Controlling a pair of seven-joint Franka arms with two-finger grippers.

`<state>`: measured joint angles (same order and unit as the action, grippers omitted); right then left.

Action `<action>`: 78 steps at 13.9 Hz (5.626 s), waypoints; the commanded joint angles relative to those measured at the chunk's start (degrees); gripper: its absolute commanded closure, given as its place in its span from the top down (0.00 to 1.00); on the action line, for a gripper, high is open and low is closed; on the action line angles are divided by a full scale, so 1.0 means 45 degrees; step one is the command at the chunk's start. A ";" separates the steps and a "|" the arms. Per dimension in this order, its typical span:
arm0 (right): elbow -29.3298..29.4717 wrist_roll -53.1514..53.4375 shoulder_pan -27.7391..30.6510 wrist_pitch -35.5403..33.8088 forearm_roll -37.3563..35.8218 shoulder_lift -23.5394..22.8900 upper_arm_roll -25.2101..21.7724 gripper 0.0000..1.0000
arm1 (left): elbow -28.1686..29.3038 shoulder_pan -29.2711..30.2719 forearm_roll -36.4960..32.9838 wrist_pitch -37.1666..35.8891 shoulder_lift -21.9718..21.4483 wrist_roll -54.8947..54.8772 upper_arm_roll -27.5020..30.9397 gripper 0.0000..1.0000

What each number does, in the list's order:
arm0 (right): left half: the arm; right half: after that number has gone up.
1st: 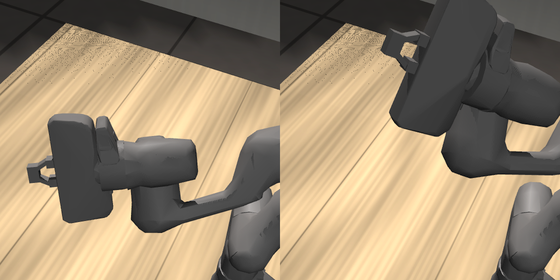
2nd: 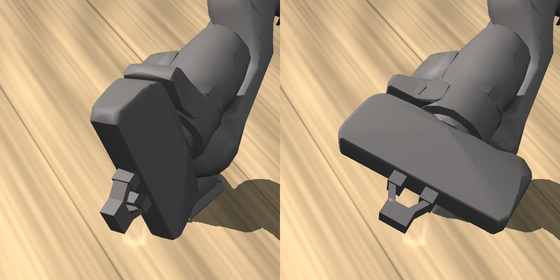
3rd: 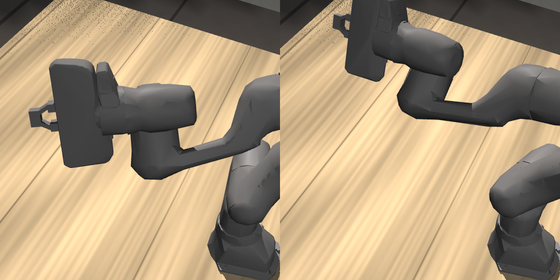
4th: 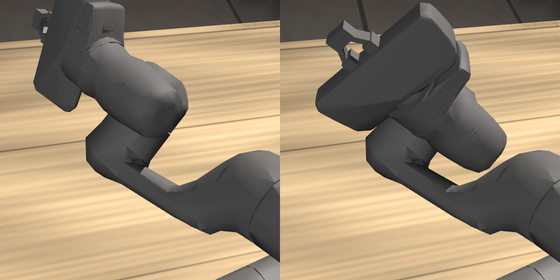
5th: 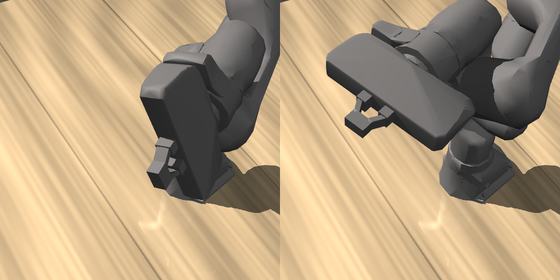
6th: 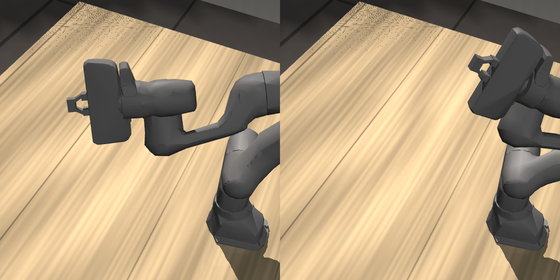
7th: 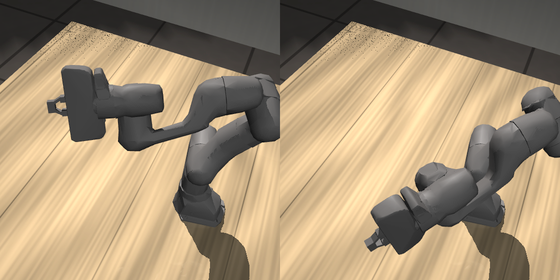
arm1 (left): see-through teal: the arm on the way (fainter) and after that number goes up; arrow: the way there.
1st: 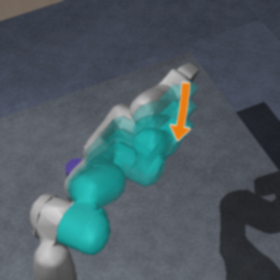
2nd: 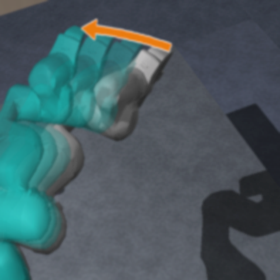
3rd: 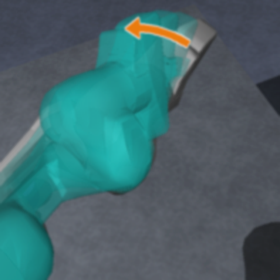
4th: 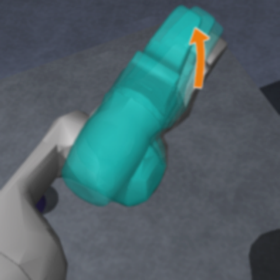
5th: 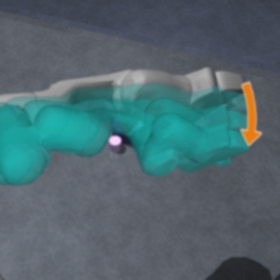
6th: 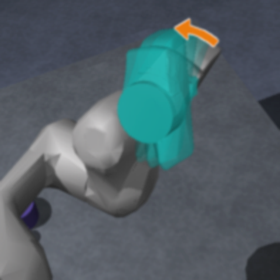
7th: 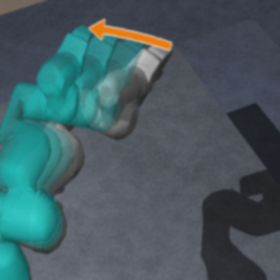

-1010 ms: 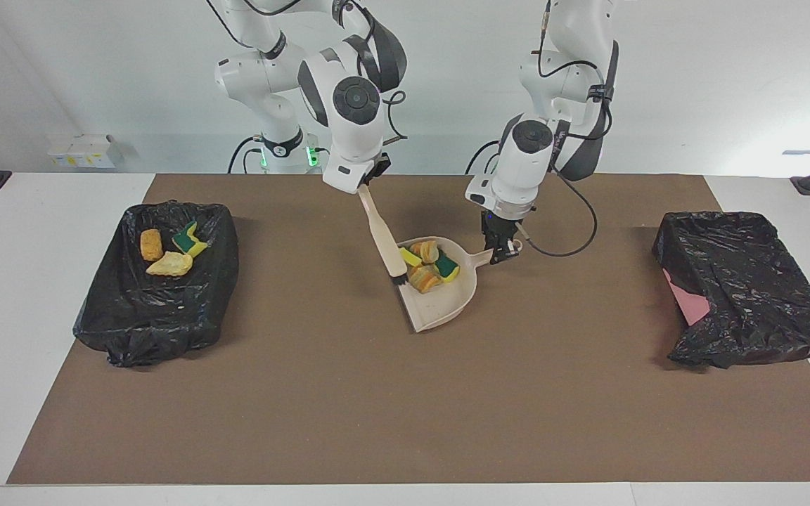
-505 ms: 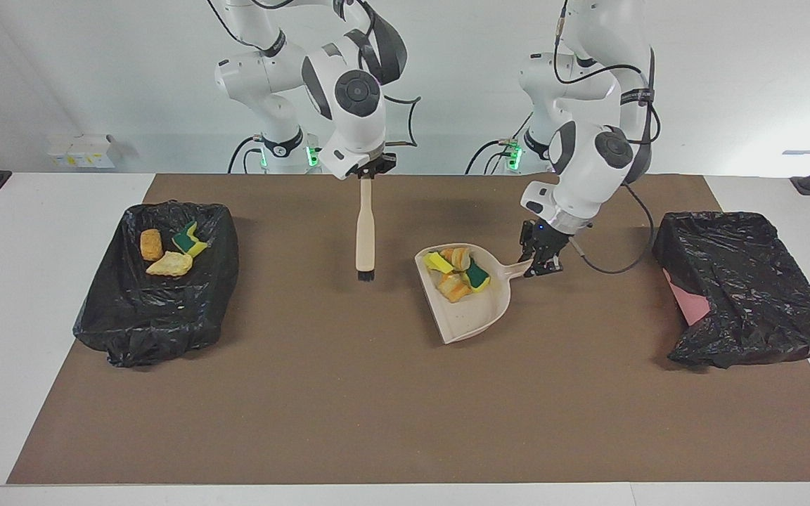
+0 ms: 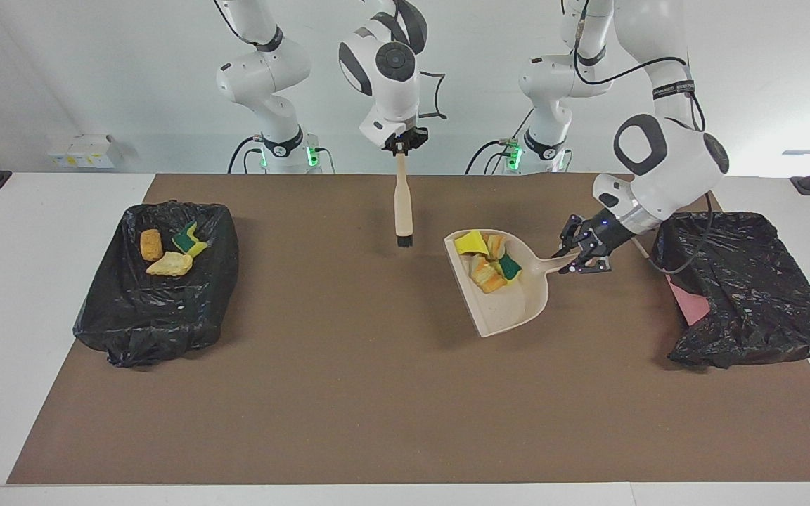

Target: Sweep and dump trash in bin

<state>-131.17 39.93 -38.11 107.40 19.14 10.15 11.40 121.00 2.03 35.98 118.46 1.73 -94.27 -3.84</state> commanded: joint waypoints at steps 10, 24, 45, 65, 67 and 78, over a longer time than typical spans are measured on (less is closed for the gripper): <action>-0.1242 0.1616 -0.1746 0.3144 0.0298 -0.1162 -0.0033 0.00 | -0.2650 0.3414 -0.0122 -0.3452 -0.0073 -0.2018 -0.0006 0.00; 0.0768 -0.0781 0.3596 0.3144 -0.1338 -0.1631 -0.0151 0.80 | -0.6225 0.5604 -0.1803 -0.5503 0.1743 -0.2311 -0.0162 0.00; 1.0066 -0.4673 0.9426 -0.5547 -0.4370 -0.2081 -0.0365 1.00 | -0.8297 0.7248 -1.1076 -0.0914 0.3091 -0.3607 0.0170 0.00; 1.0340 -0.5142 0.7004 -0.6445 -0.4564 -0.1573 -0.3608 1.00 | -0.8023 0.2324 -1.5894 -0.5483 0.0884 0.1179 0.0033 0.00; 1.0340 -0.5142 0.7023 -0.6717 -0.4643 -0.1612 -0.3588 1.00 | -0.8023 0.2109 -1.4701 -0.5951 0.0826 0.2582 0.0014 0.00; 1.0985 -0.5142 0.7005 -0.6680 -0.4546 -0.1827 -0.3432 1.00 | -0.6599 -0.1774 -0.9172 -0.6969 -0.0111 1.5039 -0.0025 0.00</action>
<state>-83.14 18.29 -6.57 78.31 -0.53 2.61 -4.48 87.76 -2.56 -8.28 86.68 4.48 -35.16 -4.91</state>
